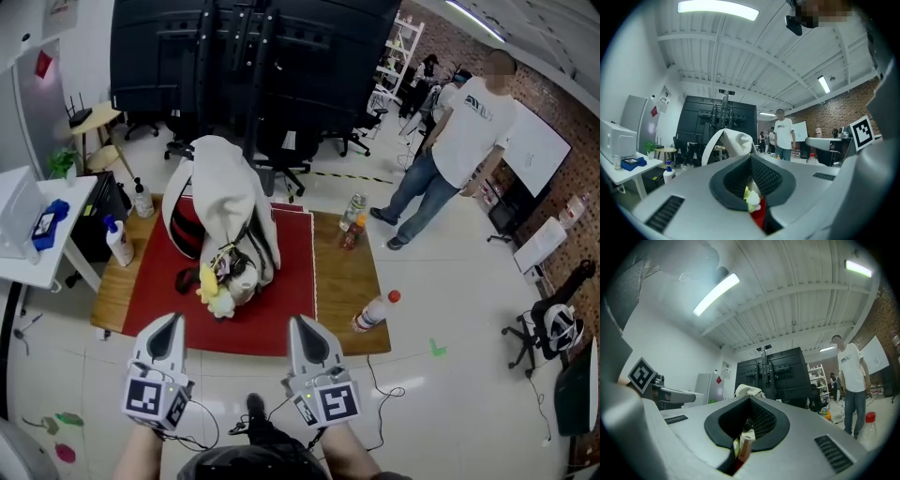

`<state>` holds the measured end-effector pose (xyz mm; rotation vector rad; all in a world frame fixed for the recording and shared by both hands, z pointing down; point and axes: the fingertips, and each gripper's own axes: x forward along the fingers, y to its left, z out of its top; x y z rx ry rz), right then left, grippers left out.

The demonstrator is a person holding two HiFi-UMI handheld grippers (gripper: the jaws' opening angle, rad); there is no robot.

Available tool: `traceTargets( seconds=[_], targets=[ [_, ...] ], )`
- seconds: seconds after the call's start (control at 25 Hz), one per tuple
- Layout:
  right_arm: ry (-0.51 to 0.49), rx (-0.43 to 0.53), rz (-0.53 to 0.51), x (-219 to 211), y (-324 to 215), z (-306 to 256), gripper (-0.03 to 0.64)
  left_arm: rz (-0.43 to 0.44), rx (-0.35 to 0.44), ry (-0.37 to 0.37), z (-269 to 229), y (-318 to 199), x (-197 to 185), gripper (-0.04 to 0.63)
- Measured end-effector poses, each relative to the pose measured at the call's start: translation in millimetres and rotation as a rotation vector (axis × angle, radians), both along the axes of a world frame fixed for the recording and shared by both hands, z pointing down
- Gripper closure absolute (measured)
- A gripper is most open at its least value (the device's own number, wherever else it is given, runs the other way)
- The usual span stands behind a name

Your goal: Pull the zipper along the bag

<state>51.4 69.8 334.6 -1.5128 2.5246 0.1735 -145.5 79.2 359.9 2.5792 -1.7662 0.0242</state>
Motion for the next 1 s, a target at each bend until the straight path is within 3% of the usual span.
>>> traceTargets(
  seconds=[0.12, 0.32, 0.64, 1.0],
  targets=[
    [-0.001, -0.008, -0.018, 0.8, -30.3, 2.2, 0.609, -0.002, -0.005, -0.008, 1.1, -29.1, 4.7, 0.563],
    [-0.006, -0.025, -0.048, 3.2, -73.9, 10.9, 0.609, -0.01, -0.08, -0.033, 8.7, -64.5, 13.6, 0.563],
    [-0.02, -0.044, -0.09, 7.3, -125.1, 24.0, 0.609, -0.033, -0.031, -0.012, 11.9, -112.9, 27.1, 0.563],
    [-0.034, -0.051, -0.125, 18.2, -174.2, 30.7, 0.609, -0.059, -0.028, -0.019, 14.6, -159.7, 39.5, 0.563]
  ],
)
